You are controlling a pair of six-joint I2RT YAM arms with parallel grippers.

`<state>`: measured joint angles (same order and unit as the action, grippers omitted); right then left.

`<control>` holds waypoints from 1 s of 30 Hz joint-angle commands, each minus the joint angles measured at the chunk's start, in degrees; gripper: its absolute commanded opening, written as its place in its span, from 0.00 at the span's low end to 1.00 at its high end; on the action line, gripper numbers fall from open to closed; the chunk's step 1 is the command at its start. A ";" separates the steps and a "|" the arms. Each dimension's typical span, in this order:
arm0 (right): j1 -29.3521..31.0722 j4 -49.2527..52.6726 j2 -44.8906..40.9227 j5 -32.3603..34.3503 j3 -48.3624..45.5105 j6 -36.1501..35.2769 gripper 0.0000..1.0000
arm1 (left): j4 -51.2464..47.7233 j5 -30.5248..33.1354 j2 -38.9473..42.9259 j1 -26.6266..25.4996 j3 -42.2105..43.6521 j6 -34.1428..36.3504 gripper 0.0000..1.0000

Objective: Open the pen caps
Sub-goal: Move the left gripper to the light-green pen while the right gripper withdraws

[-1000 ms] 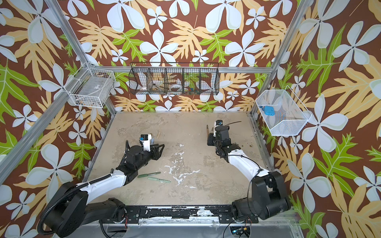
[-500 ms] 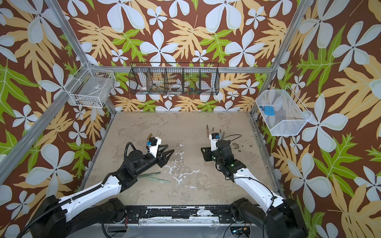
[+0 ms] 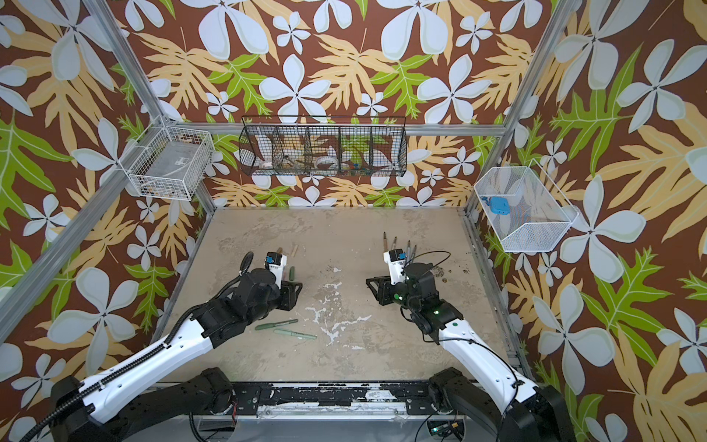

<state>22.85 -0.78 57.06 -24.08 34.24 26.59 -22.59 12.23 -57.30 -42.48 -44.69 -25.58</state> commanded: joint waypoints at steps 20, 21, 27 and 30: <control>0.04 -1.48 0.49 -3.43 -0.17 -0.23 0.33 | -19.12 -23.49 2.15 -3.13 -0.37 65.83 0.58; 0.07 -1.51 0.61 -4.12 -0.10 -0.18 0.33 | -19.28 -23.04 2.03 -3.58 0.40 66.70 0.58; 0.19 -4.68 2.55 -14.35 -1.89 2.13 0.33 | -17.80 -16.78 0.27 -7.49 6.24 67.78 0.60; 0.16 -6.36 6.62 -19.72 -1.55 3.87 0.33 | -16.52 -14.47 0.34 -7.50 7.00 68.30 0.58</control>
<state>22.92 -3.92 61.58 -36.47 32.58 28.32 -39.59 -5.50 -56.99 -49.82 -38.06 40.56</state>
